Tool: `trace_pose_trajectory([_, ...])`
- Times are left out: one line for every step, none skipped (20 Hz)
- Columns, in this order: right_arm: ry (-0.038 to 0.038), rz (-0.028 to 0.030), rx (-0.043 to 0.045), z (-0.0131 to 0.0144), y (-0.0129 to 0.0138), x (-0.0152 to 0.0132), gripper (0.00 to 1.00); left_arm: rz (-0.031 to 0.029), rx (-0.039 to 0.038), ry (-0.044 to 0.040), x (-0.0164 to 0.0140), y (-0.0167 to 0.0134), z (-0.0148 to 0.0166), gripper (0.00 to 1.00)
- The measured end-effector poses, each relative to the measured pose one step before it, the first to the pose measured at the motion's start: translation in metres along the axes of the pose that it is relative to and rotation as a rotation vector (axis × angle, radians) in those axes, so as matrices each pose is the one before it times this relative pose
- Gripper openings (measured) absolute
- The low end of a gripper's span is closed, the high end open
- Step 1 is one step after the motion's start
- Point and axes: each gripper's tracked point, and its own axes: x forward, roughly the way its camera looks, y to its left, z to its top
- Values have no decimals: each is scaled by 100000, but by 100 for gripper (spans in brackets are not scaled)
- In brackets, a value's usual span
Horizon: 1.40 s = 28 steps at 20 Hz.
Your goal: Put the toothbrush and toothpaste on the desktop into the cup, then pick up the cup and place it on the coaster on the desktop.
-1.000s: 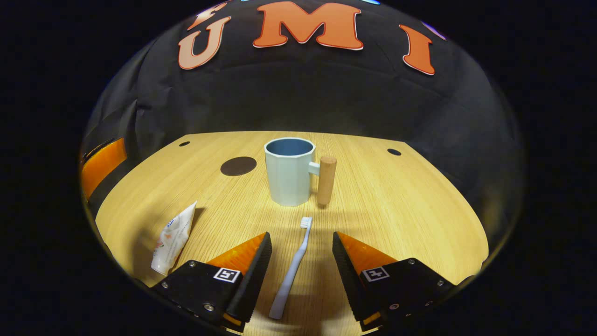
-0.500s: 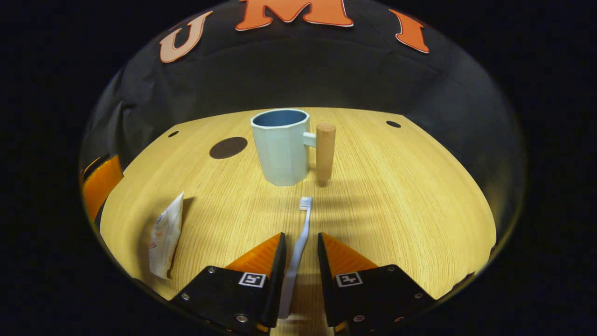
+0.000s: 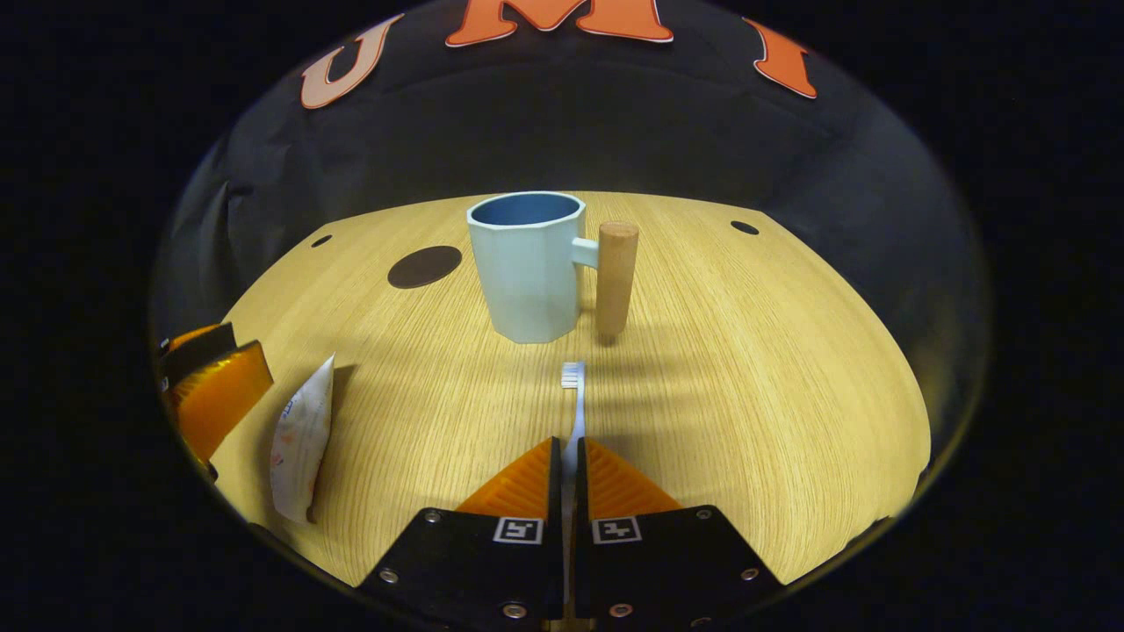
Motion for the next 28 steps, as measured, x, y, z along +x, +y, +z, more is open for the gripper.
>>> trace_pose_trajectory([193,1196,265,-24,54,141,5,-220,-307,2480,336,-50,-610,90])
trace_pose_trajectory([21,1115,583,133,85,35,4,-199,-211,2185,398,76,-542,84])
trace_pose_trajectory([303,1302,1057,28,133,-26,4,135,-746,2469,341,34,-505,84])
trace_pose_trajectory([-53,1280,310,197,152,-99,4,-283,-548,2328,-22,-129,-336,81])
trace_pose_trajectory([-296,1025,531,218,84,-20,4,-337,-53,1866,253,-291,-192,78])
trace_pose_trajectory([-632,959,15,189,158,2,3,-889,-1,1901,295,-375,-557,78])
trace_pose_trajectory([-1044,450,156,441,-6,-15,4,-590,-291,1221,70,-129,-223,78])
trace_pose_trajectory([-895,471,-443,212,72,-98,4,-420,-469,1277,-8,-14,-212,77])
trace_pose_trajectory([-1280,377,-70,476,58,-177,4,-939,-411,2140,53,-127,-394,78])
trace_pose_trajectory([-1018,234,272,464,-13,-86,4,-849,-647,2167,133,-38,-542,80])
trace_pose_trajectory([-1312,671,389,422,43,-206,4,13,-722,2312,342,-55,-404,77])
trace_pose_trajectory([-1229,114,605,567,-76,-171,4,-442,-1939,2046,306,-199,-535,72])
trace_pose_trajectory([-1200,547,-126,513,-163,-256,4,1038,-1474,2541,199,59,-477,68])
trace_pose_trajectory([-1078,31,-147,370,-119,-148,4,1360,304,-2573,-164,472,536,61])
trace_pose_trajectory([-1004,628,-566,515,-11,-110,3,187,-339,1351,473,-212,-193,58])
trace_pose_trajectory([-1024,215,18,299,-110,-112,4,499,631,477,-514,-25,-89,54])
trace_pose_trajectory([-816,346,-245,262,5,-231,4,1062,1593,609,-63,95,207,51])
trace_pose_trajectory([-1102,125,-282,415,8,-104,4,527,1262,-59,-65,183,-183,48])
trace_pose_trajectory([-959,100,-344,490,-113,-164,4,47,1494,-172,45,158,113,48])
trace_pose_trajectory([-1260,290,-378,464,-87,-139,4,142,-1261,-554,391,-262,114,47])
trace_pose_trajectory([-1478,256,-184,642,-86,-233,4,-500,-295,-480,23,-160,180,45])
trace_pose_trajectory([-1549,237,-64,486,60,-296,4,-173,506,-880,6,130,22,42])
trace_pose_trajectory([-1394,179,-51,636,-29,-285,4,-1232,-114,-20,150,-271,29,39])
trace_pose_trajectory([-1871,457,-31,696,-27,-338,4,-642,513,-1081,-332,-21,255,35])
trace_pose_trajectory([-2021,372,209,732,-12,-173,4,-1068,-908,129,42,-319,27,31])
trace_pose_trajectory([-2045,812,-163,690,181,-127,3,-705,720,-47,-135,-70,-195,28])
trace_pose_trajectory([-1944,482,-237,718,58,-104,4,-150,-231,-762,-12,-6,28,28])
trace_pose_trajectory([-1945,1136,-726,599,162,-166,3,48,-193,-154,-134,-44,50,28])
